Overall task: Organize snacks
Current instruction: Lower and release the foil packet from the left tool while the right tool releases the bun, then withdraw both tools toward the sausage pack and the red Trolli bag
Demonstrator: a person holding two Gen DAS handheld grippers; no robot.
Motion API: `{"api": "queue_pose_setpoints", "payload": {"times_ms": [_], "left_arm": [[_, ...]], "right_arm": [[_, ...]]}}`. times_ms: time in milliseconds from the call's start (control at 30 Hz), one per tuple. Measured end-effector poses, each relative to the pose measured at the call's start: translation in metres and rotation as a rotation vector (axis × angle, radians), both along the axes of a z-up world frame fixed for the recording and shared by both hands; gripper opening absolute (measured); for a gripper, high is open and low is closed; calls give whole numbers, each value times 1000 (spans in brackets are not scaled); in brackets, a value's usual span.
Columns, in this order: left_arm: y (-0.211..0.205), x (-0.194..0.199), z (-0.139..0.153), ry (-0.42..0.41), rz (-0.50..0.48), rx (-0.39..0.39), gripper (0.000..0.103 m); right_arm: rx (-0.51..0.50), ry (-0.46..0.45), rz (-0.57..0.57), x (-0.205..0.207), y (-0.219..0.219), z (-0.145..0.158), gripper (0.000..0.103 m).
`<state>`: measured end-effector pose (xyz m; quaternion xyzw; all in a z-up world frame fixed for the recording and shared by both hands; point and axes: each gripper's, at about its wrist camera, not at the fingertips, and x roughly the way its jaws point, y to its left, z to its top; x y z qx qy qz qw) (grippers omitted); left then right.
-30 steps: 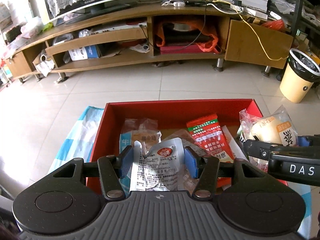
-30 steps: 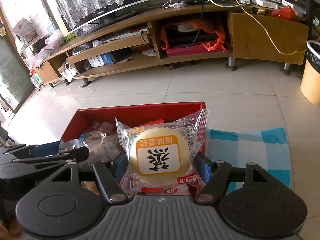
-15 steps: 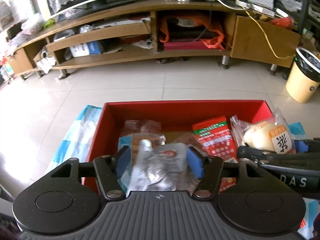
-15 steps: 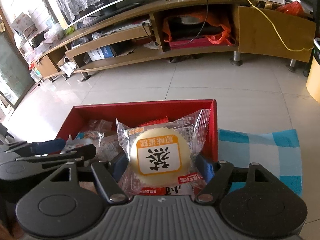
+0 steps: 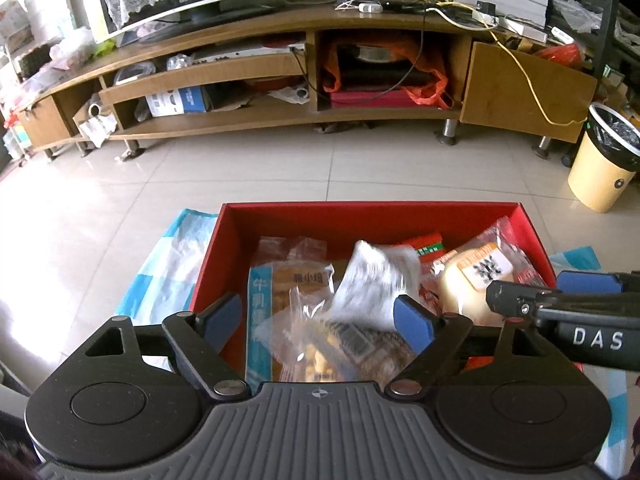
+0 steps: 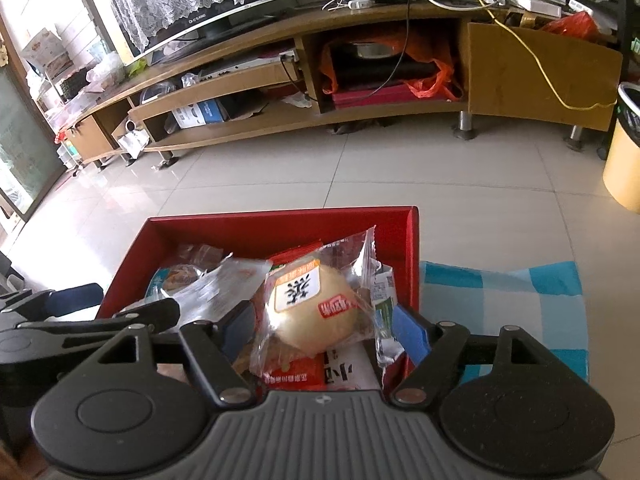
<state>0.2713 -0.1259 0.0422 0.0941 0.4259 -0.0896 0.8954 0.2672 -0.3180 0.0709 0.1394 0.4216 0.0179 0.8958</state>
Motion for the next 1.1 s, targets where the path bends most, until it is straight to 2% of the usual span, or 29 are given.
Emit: {"api": "queue_pose_setpoints", "payload": {"times_ms": [300,433,533,733,833,967,1100], "left_arm": [[14,-36,-2,56,-51,-13,90],[20,-58,-9,104,-110,-12,94],[24,-69,-23,153,-150,-9,96],[24,-72,-60,243,-232,47,96],[20,-72,-70,243,-269,72,97],[14,-70,-76,259,-334,52,97],[8,-72,-91,269,-368,111,98]], "right_arm": [[-24,14,0,-34,-7,3,76],[-25,11,-3,-51,-14,7,76],[-17,16,3,-66,-16,9,76],[-15,33,19,-94,-16,7,77],[-23,43,30,-100,-16,3,77],[-23,53,30,-101,-21,-1,77],[-5,55,18,-99,-27,-2,77]]}}
